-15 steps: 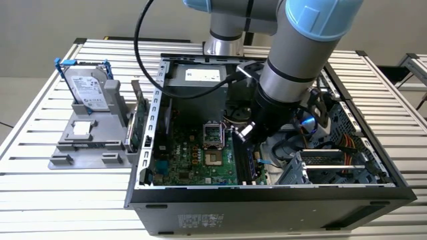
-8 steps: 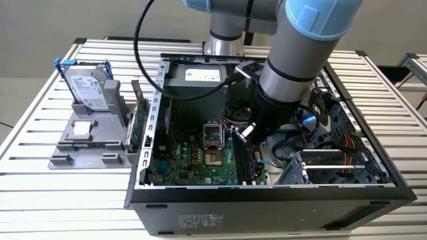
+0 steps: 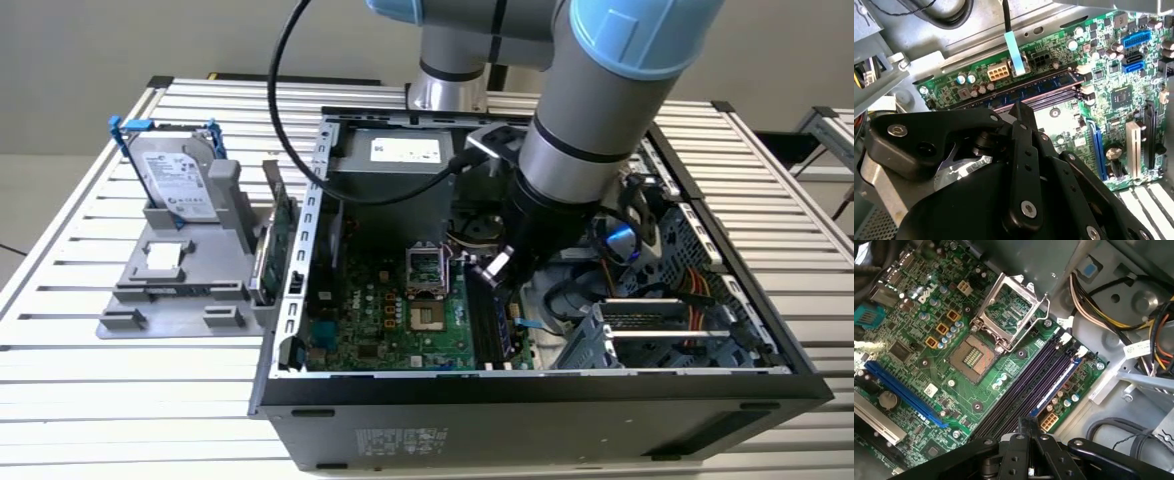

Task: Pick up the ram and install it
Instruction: 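Press down the ram until it locks into place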

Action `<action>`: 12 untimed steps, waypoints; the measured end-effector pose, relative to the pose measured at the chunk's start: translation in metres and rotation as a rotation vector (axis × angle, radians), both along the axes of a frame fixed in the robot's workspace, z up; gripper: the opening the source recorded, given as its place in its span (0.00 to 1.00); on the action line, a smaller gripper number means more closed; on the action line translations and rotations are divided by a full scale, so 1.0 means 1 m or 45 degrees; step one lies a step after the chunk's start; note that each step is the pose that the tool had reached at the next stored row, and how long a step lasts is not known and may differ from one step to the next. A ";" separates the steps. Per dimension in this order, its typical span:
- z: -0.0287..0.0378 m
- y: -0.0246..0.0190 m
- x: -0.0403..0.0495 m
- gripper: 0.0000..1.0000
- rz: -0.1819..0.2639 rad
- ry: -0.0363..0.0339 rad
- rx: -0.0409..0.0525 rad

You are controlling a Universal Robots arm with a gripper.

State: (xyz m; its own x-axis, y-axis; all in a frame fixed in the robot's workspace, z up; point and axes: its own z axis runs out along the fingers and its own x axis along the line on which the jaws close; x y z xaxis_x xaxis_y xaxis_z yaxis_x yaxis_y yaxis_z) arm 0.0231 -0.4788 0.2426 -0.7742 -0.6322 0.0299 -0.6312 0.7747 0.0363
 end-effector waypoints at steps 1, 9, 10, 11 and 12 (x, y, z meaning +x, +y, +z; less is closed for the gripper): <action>0.0000 0.0002 0.0000 0.00 0.012 0.0000 0.000; 0.0000 0.0037 0.0000 0.00 0.093 0.0000 0.000; 0.0000 0.0041 0.0000 0.00 0.104 0.0000 0.000; 0.0000 0.0044 0.0000 0.00 0.116 0.0000 0.000; 0.0000 0.0048 0.0000 0.00 0.128 0.0000 0.000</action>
State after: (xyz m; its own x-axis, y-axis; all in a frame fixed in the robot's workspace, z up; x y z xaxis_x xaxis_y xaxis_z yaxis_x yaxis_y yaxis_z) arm 0.0230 -0.4740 0.2426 -0.7070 -0.7066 0.0299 -0.7056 0.7076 0.0362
